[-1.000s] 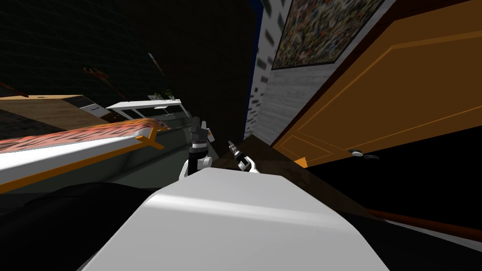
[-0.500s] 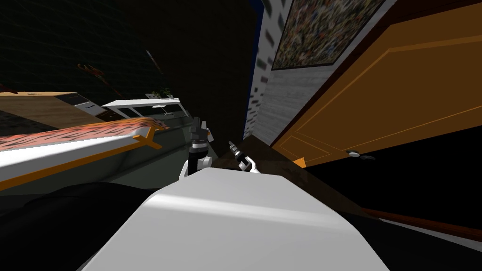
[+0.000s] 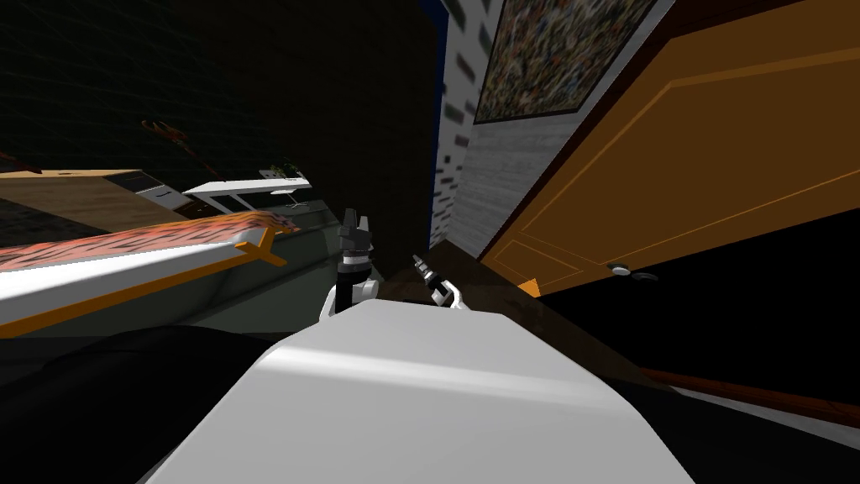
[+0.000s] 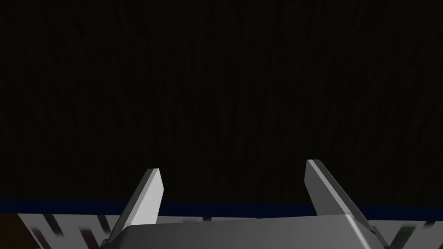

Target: Pull the door open

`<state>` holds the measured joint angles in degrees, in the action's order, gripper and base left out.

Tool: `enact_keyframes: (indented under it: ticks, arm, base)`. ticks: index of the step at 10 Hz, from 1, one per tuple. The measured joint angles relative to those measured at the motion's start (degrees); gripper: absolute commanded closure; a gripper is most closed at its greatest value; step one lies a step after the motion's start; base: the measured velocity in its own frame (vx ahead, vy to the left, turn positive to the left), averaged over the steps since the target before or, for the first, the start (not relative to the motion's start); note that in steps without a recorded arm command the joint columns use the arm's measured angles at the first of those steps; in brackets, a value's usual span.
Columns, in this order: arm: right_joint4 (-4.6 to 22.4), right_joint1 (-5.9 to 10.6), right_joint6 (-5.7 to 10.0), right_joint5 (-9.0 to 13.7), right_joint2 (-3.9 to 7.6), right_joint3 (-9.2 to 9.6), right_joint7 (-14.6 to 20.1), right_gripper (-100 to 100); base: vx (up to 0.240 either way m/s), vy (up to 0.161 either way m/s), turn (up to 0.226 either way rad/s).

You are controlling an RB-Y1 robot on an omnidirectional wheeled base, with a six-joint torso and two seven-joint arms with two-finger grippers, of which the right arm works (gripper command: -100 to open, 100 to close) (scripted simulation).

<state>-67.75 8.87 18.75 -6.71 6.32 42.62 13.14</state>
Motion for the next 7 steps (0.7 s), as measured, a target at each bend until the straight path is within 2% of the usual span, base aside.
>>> enact_keyframes:
  ticks: [2, 3, 5, 6, 7]
  arm:
    - [-0.8, -0.34, -0.79, -0.1, 2.36, 0.21, 0.0, -100]
    - [0.4, -0.1, -0.51, -0.3, 2.92, 0.1, -0.3, -100]
    - [0.8, -0.19, -0.55, -0.4, 4.88, 0.16, -0.4, -100]
    - [1.2, 0.12, -0.73, -0.4, 5.82, 0.24, -0.4, -100]
    - [2.0, 0.36, -0.87, -0.4, 6.38, 0.43, -0.4, -100]
  base:
    - [-0.042, -0.167, -0.021]
    - [-0.041, -0.146, -0.014]
    - [-0.059, -0.115, -0.022]
    - [-0.054, -0.016, -0.015]
    - [-0.014, 0.136, 0.001]
